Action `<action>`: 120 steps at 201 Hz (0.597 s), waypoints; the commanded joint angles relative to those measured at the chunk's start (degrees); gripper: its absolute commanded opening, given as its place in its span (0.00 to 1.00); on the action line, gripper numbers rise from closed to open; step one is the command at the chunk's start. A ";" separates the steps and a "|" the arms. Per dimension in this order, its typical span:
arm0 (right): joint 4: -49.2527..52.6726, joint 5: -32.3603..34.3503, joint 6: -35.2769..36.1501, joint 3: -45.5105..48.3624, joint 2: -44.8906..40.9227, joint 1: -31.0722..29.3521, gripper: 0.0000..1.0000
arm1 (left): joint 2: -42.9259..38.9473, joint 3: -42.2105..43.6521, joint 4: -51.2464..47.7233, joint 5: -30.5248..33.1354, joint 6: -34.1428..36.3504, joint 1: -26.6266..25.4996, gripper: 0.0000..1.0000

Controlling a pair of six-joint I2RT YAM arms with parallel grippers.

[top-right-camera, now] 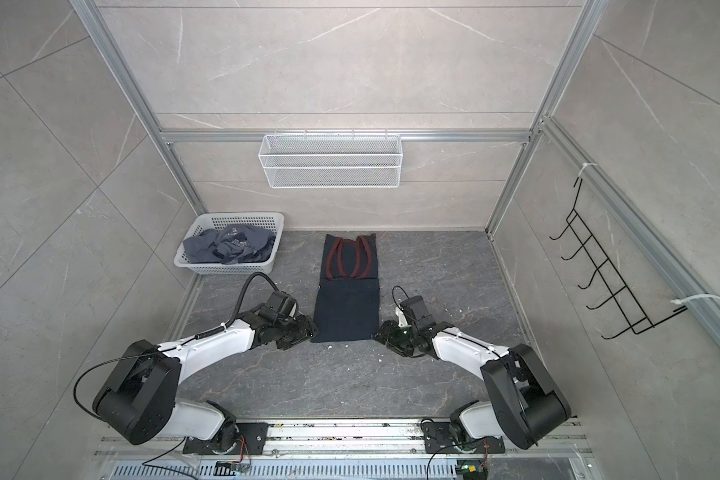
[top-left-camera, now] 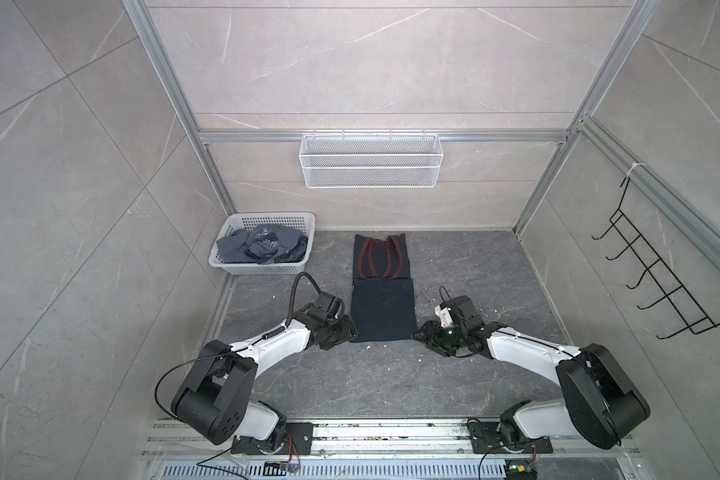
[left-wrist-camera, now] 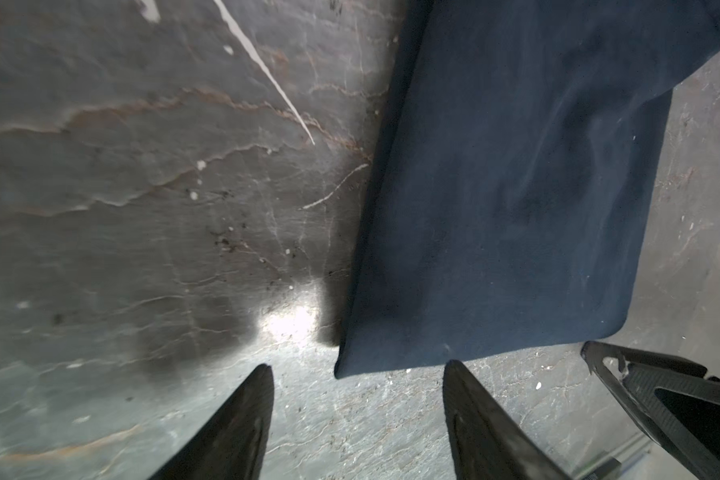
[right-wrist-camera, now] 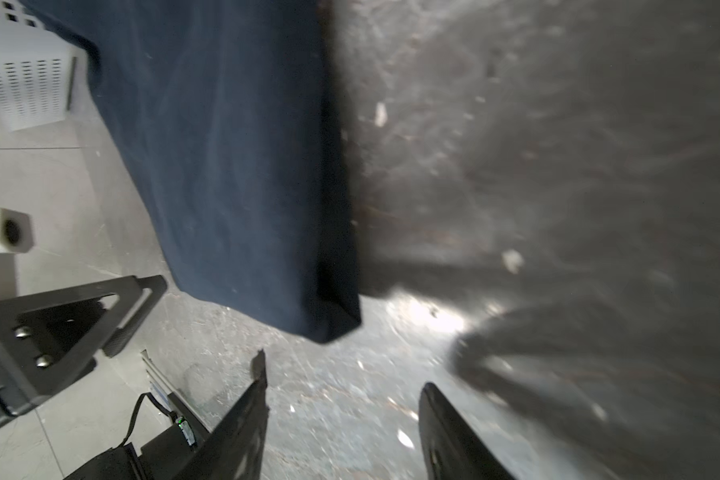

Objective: Fold and stack the tank tops

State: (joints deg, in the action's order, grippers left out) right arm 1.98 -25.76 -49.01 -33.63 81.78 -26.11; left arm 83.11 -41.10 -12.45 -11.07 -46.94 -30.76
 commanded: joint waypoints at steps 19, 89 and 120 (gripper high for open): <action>-5.85 2.34 -4.02 0.51 4.01 -0.84 0.57 | 3.36 0.67 7.44 -2.86 -2.87 -0.09 0.66; -12.18 2.17 -5.95 2.28 9.12 -1.59 0.40 | 6.35 1.19 6.67 -2.47 -3.83 -0.78 0.55; -12.29 2.77 -5.76 3.04 9.18 -1.69 0.30 | 7.13 0.98 6.30 -2.79 -4.21 -1.43 0.49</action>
State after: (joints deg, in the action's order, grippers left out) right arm -11.05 -24.80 -54.50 -32.25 89.76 -27.33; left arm 88.77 -40.66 -4.91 -13.39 -50.39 -31.48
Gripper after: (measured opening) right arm 0.325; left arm 0.511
